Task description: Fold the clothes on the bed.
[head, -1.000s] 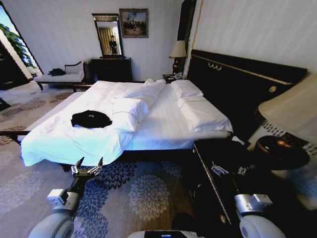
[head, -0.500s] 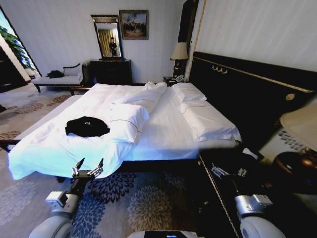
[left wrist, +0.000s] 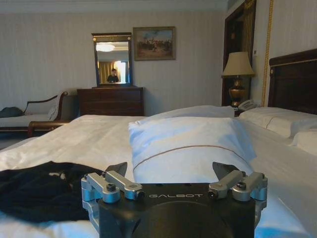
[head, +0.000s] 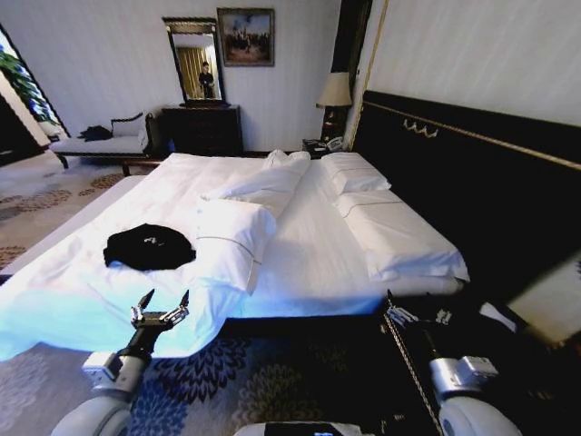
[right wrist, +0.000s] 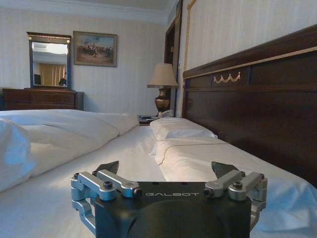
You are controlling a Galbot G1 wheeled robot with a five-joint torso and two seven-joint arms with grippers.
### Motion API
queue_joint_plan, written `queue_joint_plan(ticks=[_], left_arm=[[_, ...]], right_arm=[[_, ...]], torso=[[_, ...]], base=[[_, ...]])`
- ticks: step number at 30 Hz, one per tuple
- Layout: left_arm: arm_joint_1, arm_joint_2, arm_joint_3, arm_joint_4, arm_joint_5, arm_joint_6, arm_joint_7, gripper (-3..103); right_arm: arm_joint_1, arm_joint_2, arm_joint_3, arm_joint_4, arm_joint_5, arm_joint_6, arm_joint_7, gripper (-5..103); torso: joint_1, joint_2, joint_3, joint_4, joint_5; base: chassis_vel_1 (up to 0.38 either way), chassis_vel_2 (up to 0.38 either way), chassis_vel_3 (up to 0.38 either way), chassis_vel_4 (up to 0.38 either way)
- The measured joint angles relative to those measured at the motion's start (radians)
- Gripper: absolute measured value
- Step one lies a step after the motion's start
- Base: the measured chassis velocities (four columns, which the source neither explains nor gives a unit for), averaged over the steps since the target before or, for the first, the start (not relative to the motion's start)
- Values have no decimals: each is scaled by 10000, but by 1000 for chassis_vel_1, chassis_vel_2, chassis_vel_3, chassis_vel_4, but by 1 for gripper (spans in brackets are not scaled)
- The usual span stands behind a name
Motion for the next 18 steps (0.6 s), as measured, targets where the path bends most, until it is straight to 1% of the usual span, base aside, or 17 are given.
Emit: queue_joint_plan(ticks=[9,12,17,18], left_arm=[[13,-1,-16,1,19,-1,0,98],[23,-21,-35,31,20,-24,0,97],[63,-60,-52,64,20,-51,1,97],[61,-74,-53,74,20,-51,1,95]], right_arm=[[45,56,-129,-6,34,-1,129,100],[106,67,-198,-12,76,50,197,100],[157,64,-218,-19,107,129,257,100],[162,64,-234,-22,109,149,285,100]], torso=[[0,0,0,0,-1],[5,-4,1,1,0],[4,-5,1,0,0],[-1,-3,-2,0,-2]], base=[[-169,194,176,-201],[-120,113,141,-128],[-40,36,11,-54],[38,21,-52,-12]])
